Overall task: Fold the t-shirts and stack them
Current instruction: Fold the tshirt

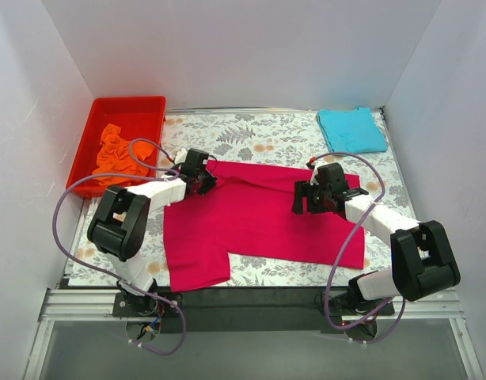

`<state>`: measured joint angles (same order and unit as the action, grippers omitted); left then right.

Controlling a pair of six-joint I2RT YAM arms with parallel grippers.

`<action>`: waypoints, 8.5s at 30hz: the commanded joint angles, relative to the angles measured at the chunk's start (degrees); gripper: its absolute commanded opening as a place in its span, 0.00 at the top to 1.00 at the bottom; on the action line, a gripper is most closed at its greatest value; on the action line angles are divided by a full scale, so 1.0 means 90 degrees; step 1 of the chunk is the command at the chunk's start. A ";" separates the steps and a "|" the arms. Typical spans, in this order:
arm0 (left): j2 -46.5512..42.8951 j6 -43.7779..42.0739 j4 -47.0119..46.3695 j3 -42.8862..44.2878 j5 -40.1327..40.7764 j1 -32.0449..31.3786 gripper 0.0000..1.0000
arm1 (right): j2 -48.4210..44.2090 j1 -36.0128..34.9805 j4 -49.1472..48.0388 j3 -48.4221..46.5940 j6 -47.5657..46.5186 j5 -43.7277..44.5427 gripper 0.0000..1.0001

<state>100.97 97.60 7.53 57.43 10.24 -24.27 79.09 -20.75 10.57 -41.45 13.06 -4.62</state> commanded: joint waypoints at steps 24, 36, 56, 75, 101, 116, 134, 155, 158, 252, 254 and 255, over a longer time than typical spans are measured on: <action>-0.2722 0.1040 0.1252 -0.1938 -0.0475 -0.0545 0.57 | -0.0789 -0.0028 0.0553 -0.0277 -0.0103 0.0406 0.28; -0.4731 -0.0024 0.3117 -0.1302 0.0523 -0.0526 0.28 | -0.2399 0.0216 0.1667 -0.0072 0.0619 0.1197 0.17; -0.5701 -0.1547 0.3188 -0.1898 0.0552 -0.0477 0.34 | -0.3915 0.0333 0.2224 0.0094 0.1264 0.1422 0.02; -0.4170 -0.2954 0.1284 -0.2046 -0.0736 0.1348 0.32 | -0.2717 0.1542 0.1785 -0.0247 0.0844 0.2116 0.12; -0.1580 -0.4243 -0.0075 -0.1195 -0.1743 0.1672 0.32 | -0.1229 0.2462 0.1101 -0.0365 0.0766 0.0680 0.23; -0.1091 -0.3697 0.0822 -0.0229 -0.2944 0.1662 0.34 | -0.1024 0.2462 0.1092 -0.0687 0.0610 0.0279 0.23; -0.1170 -0.3101 0.1644 -0.0463 -0.2612 0.1662 0.48 | -0.1014 0.2462 0.1091 -0.0560 0.0356 0.0211 0.22; -0.1307 -0.3413 0.3077 0.0025 -0.1832 0.1662 1.00 | -0.1083 0.2472 0.1111 -0.0531 0.0199 0.0191 0.22; -0.1190 -0.3394 0.3645 0.0074 -0.1627 0.1662 1.00 | -0.1063 0.2472 0.1150 -0.0570 0.0190 0.0269 0.22; -0.0175 -0.3296 0.2572 0.1460 -0.0836 0.0910 0.50 | 0.0704 0.3321 0.0721 -0.0922 0.1127 0.0700 0.48; 0.0011 -0.3306 0.2455 0.1490 -0.0767 0.0929 0.53 | 0.0802 0.3360 0.0604 -0.0892 0.1166 0.0621 0.51; 0.0060 -0.3306 0.2416 0.1490 -0.0738 0.0939 0.54 | 0.0841 0.3370 0.0574 -0.0883 0.1185 0.0582 0.51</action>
<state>100.49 67.35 32.10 69.91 1.54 -15.59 85.49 9.06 19.55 -49.82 22.41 2.15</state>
